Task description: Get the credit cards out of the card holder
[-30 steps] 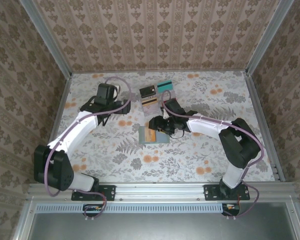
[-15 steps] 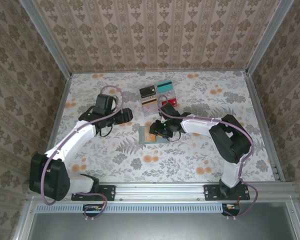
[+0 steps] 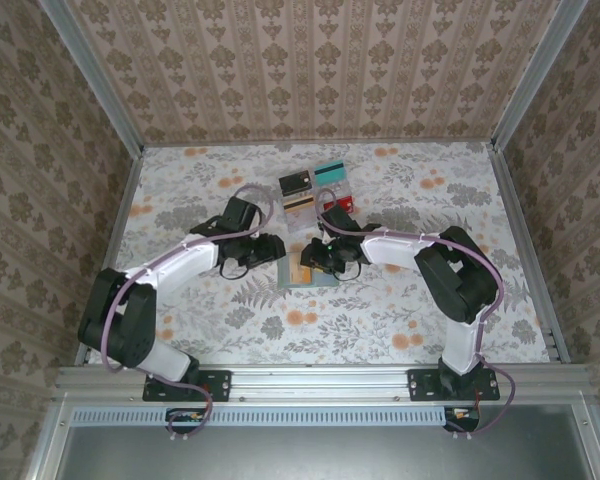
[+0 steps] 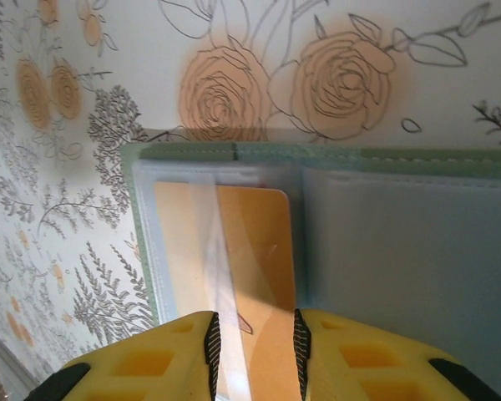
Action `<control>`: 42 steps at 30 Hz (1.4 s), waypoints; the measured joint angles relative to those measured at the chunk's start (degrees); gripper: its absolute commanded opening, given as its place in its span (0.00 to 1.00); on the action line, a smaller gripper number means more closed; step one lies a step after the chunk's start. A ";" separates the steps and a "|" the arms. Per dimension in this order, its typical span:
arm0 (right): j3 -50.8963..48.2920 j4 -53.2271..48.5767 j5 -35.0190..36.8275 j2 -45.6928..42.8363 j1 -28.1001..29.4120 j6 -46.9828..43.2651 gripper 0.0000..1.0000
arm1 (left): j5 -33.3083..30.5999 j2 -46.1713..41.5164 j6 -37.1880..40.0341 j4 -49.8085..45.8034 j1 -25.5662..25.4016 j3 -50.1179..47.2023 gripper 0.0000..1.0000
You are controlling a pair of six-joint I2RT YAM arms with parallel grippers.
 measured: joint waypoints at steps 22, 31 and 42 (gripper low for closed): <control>-2.29 3.89 -1.60 0.66 -0.98 -0.02 0.28 | 3.23 11.87 -1.53 2.62 -2.32 3.06 0.12; -4.59 8.55 -6.32 1.14 -2.54 0.00 0.25 | 3.21 13.92 -0.87 3.50 -3.26 3.39 0.10; -6.49 12.11 -8.50 1.18 -3.67 0.00 0.12 | 2.75 13.99 0.15 3.87 -3.26 3.37 0.11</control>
